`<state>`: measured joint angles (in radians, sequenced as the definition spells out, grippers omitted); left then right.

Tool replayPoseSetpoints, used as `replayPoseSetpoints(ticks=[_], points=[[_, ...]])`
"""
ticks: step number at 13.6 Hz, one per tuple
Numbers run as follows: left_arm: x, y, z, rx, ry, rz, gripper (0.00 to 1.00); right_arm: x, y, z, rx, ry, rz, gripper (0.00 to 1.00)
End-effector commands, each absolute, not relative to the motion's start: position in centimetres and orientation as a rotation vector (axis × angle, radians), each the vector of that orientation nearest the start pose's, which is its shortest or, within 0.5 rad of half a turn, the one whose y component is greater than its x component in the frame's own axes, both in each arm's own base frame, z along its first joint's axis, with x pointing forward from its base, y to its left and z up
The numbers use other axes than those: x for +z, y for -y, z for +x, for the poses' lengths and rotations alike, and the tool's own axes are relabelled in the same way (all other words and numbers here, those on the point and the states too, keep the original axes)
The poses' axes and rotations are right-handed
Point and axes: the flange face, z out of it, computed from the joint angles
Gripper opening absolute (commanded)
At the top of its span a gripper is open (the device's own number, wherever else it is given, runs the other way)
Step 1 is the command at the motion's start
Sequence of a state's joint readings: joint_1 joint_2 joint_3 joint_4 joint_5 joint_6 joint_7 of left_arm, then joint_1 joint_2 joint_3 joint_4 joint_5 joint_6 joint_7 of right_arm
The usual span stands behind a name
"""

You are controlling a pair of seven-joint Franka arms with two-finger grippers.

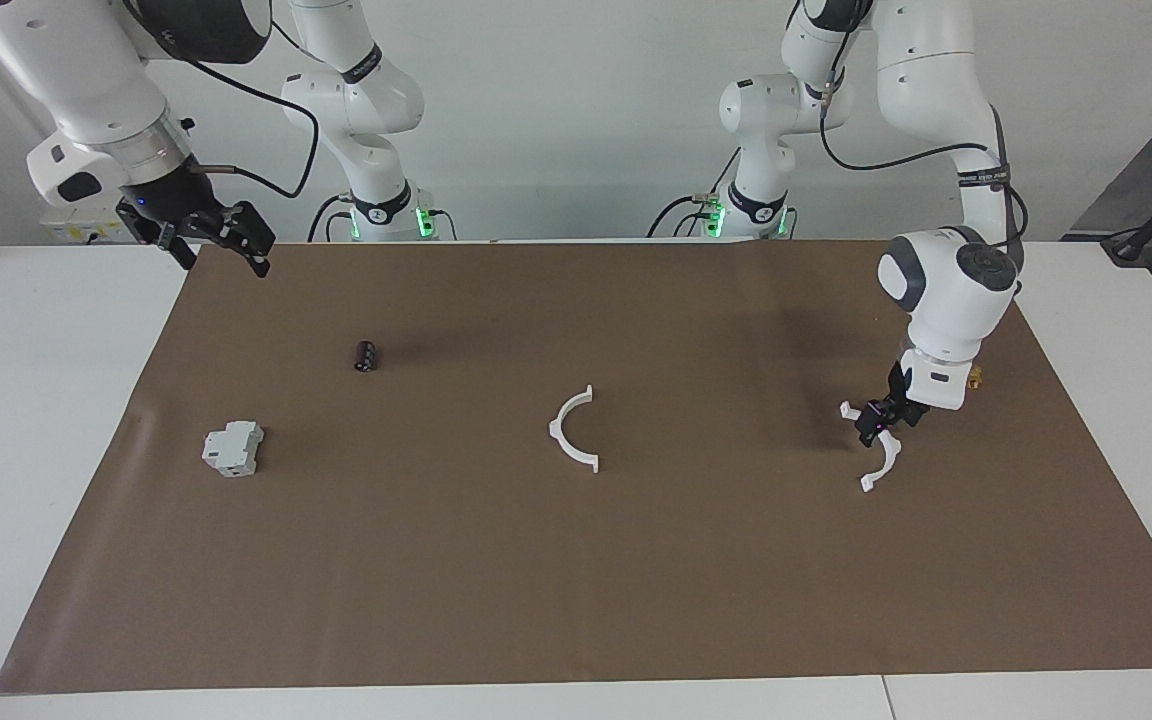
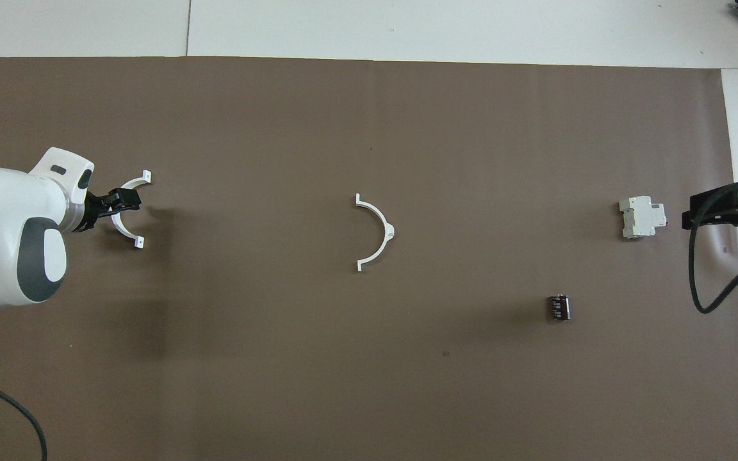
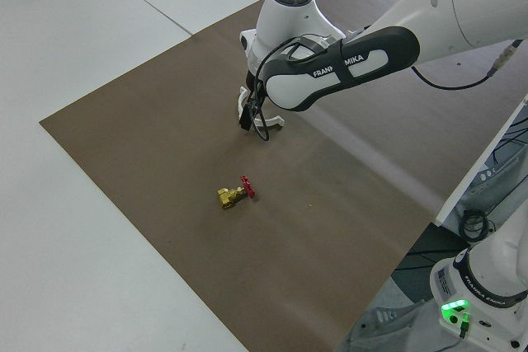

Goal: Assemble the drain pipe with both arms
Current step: 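Lift the other white clamp half with the left gripper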

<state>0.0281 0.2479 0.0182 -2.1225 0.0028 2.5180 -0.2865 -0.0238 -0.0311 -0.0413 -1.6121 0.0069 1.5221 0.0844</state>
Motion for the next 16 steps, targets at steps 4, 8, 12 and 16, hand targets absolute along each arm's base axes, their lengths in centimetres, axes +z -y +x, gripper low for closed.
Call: replayPoseSetpoints(ticks=[4,8,12,16], points=[[30.7,-2.7,58.0,-0.245,0.544,-3.109,1.0,63.4,3.1,54.2,0.107,-0.103,-3.205,1.0],[30.2,-2.0,57.8,-0.235,0.53,-3.11,0.73,62.9,2.5,54.1,0.11,-0.107,-3.163,1.0],[30.2,-2.2,57.7,-0.233,0.516,-3.112,0.0,62.8,2.3,54.4,0.061,-0.088,-3.159,1.0],[30.6,-1.9,58.0,-0.24,0.473,-3.117,0.0,62.8,2.2,54.3,0.075,0.047,-3.167,1.0]])
